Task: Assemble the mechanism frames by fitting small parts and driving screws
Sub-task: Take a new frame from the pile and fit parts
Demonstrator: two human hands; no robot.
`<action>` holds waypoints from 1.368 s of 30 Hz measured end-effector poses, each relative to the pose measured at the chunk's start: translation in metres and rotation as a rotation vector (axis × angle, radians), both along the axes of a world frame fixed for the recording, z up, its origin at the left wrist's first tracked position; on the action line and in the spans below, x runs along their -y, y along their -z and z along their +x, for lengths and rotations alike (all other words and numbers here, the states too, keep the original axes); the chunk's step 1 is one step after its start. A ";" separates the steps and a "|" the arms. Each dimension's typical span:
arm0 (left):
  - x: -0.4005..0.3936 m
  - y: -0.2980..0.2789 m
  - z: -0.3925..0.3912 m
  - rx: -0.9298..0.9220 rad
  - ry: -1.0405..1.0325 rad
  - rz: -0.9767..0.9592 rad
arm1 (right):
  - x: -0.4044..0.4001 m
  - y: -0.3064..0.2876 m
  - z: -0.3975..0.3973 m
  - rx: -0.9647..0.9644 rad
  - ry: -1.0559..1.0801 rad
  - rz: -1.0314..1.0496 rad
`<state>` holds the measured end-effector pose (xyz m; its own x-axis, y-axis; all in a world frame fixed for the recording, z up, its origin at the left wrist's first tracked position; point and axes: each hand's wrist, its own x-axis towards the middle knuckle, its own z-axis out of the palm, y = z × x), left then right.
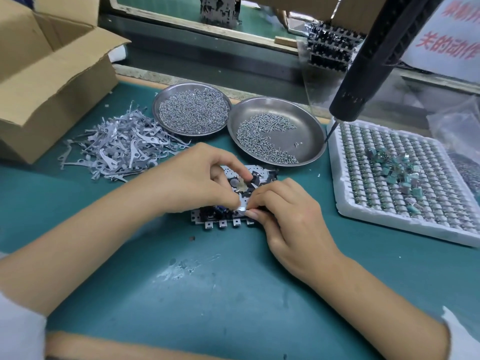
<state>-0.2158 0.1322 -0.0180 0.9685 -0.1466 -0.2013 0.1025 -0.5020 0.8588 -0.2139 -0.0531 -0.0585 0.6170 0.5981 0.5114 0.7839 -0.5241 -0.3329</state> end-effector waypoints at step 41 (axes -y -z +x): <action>-0.016 -0.005 0.009 0.292 -0.121 -0.056 | 0.003 -0.003 0.010 -0.452 -0.059 0.370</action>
